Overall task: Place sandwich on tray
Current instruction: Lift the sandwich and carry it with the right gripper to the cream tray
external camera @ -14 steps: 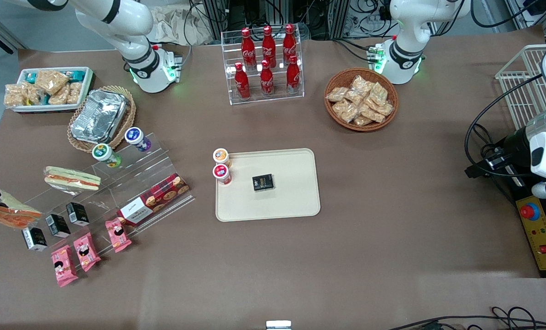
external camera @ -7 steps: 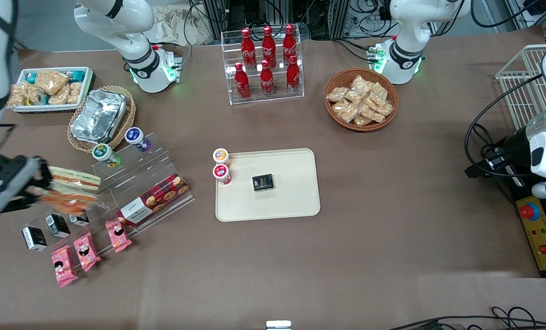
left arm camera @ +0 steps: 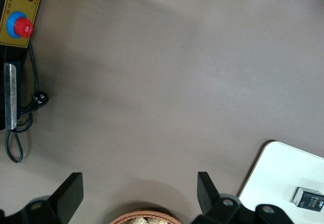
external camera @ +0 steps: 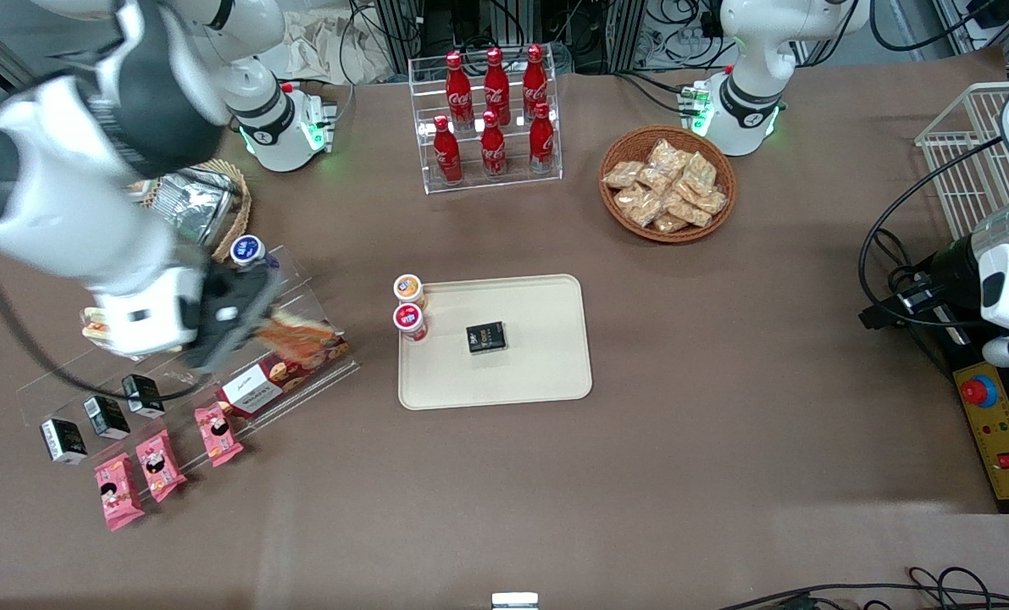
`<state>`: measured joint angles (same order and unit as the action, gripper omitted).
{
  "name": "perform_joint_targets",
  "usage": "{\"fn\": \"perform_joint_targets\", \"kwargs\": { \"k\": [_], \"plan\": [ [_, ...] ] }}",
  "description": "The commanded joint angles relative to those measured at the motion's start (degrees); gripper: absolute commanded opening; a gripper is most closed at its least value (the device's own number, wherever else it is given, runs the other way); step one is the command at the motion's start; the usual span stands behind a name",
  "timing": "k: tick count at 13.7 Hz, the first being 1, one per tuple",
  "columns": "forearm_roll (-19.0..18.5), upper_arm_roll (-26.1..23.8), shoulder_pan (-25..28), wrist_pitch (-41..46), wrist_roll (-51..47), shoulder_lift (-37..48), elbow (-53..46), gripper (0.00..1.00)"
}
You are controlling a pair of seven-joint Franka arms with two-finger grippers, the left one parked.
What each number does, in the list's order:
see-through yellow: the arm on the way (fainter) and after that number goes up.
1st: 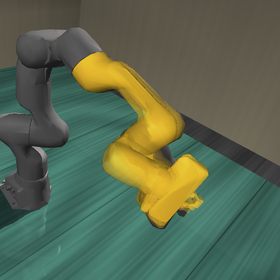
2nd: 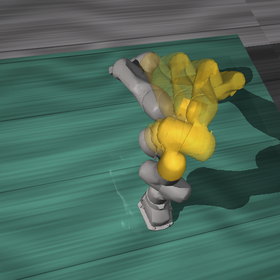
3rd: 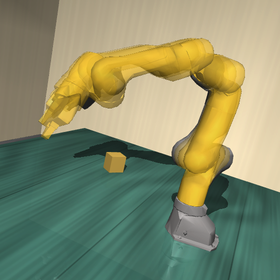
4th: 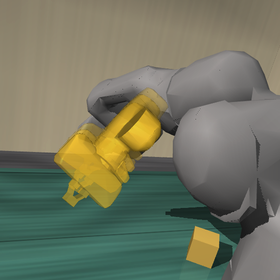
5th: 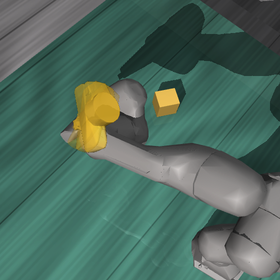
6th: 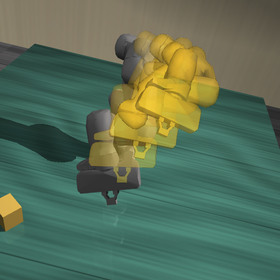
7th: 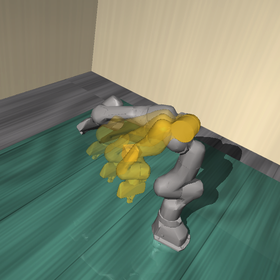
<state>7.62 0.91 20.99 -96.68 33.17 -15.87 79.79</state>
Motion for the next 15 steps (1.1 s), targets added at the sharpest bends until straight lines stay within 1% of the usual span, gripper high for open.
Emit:
{"fn": "perform_joint_targets", "kwargs": {
  "k": [1, 3, 4, 5, 6, 9, 10, 11, 13, 15],
  "plan": [
    [0.02, 0.4, 4.31, -4.91, -4.68, -3.37, -0.33, 0.0],
    [-0.59, 0.4, 7.82, -10.95, -4.61, -6.44, -0.25, 0.0],
    [-1.99, 0.4, 9.15, -14.56, -4.43, -7.93, -0.16, 0.0],
    [-4.52, 0.4, 11.42, -17.98, -4.34, -9.34, 0.02, 0.0],
    [-6.2, 0.4, 13.1, -20.28, -4.34, -10.92, 0.02, 0.0],
    [-10.68, 0.4, 16.18, -29.5, -3.99, -14.79, 2.99, 0.03],
    [-11.31, 0.4, 16.8, -32.58, -3.9, -15.67, 4.66, 0.03],
    [-11.32, 0.4, 16.81, -35.57, -3.55, -16.64, 5.98, 0.03],
    [-11.4, 0.32, 16.81, -41.46, 0.38, -19.88, 7.05, 0.03],
    [-11.4, 0.32, 17.24, -45.68, 0.84, -21.74, 8.45, 0.03]
  ]
}}
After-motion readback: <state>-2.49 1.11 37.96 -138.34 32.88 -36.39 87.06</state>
